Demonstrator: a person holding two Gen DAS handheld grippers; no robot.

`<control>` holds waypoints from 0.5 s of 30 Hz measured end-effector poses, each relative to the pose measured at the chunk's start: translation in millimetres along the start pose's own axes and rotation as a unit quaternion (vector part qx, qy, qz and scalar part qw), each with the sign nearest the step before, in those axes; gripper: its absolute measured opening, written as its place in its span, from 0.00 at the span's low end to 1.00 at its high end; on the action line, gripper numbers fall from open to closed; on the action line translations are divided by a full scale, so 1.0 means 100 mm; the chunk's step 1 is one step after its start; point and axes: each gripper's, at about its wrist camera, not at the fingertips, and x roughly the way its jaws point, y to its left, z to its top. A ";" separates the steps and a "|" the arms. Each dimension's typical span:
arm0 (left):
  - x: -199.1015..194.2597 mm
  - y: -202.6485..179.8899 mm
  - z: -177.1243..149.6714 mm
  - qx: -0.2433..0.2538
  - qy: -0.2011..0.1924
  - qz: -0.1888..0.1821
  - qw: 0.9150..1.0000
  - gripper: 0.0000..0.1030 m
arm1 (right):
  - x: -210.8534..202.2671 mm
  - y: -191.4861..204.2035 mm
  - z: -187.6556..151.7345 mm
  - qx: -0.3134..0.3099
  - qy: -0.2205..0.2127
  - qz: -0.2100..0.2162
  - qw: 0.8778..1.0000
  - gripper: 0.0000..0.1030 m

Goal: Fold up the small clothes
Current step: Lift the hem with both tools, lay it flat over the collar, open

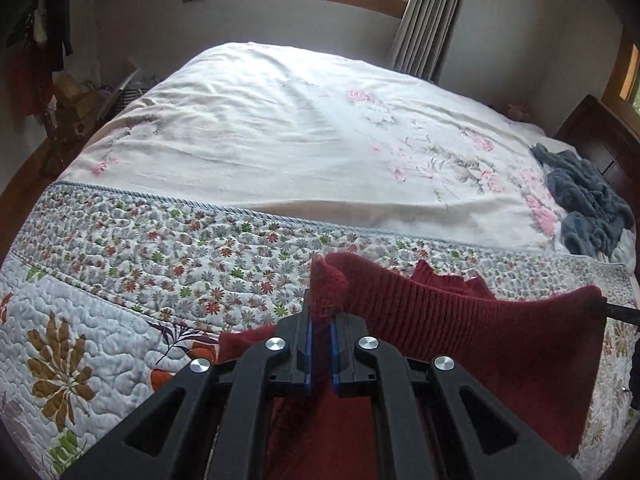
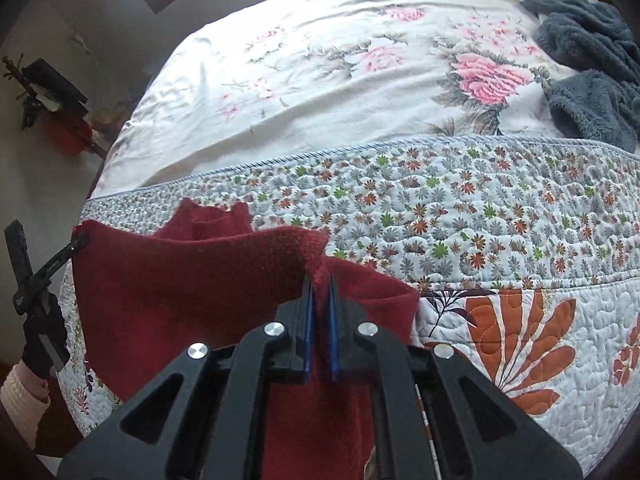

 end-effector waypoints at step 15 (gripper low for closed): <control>0.83 0.09 -0.27 0.023 0.087 0.054 0.994 0.09 | 0.87 -0.25 -0.09 0.033 0.068 -0.043 0.996 0.06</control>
